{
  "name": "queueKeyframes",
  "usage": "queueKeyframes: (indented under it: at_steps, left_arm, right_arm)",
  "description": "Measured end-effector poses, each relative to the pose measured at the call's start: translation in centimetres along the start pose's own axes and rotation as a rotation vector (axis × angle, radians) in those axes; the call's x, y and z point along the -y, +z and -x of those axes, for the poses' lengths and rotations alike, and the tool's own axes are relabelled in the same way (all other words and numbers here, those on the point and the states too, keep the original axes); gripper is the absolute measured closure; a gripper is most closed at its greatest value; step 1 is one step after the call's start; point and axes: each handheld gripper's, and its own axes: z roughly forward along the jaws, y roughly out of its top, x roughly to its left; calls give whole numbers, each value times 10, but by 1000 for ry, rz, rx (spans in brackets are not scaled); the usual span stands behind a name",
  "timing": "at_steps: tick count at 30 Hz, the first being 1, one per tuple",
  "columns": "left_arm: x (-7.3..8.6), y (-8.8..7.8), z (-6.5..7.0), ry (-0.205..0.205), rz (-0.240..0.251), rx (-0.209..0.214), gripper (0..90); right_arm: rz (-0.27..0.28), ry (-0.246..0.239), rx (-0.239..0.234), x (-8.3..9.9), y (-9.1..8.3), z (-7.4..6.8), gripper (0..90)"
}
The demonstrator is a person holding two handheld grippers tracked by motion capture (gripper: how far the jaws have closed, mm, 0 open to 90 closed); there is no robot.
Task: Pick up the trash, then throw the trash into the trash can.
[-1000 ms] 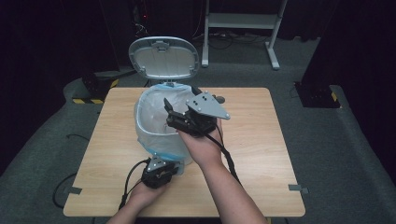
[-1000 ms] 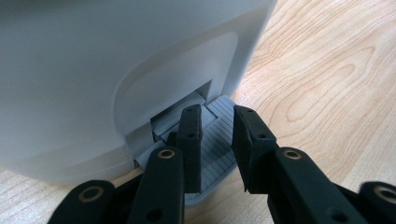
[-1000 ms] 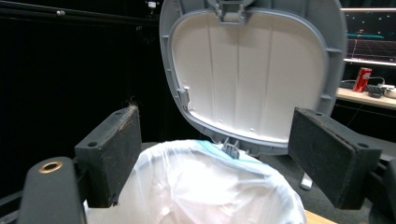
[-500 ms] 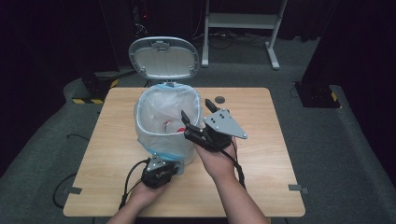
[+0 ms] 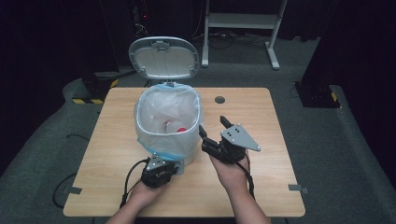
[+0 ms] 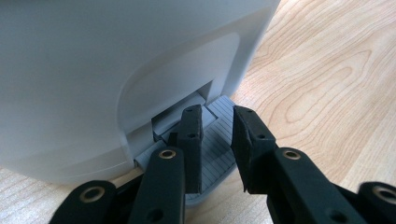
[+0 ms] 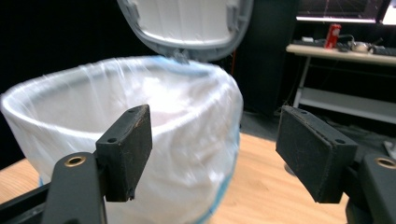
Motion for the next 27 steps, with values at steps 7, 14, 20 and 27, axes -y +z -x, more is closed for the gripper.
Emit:
queueKeyframes:
  at_steps: [7, 14, 20, 27]
  left_arm:
    - [0, 0, 1, 8, 1, -6, 728]
    - [0, 0, 2, 6, 0, -8, 729]
    - [0, 0, 3, 14, -2, -17, 728]
    - [0, 0, 6, 32, 0, -34, 727]
  right_arm:
    - [-37, 1, 16, 17, -5, 9, 268]
    - [-78, -3, 22, 40, -7, 15, 268]
    - [-154, 6, 40, 72, -5, 27, 267]
    - [-238, 34, 59, 109, -8, 39, 266]
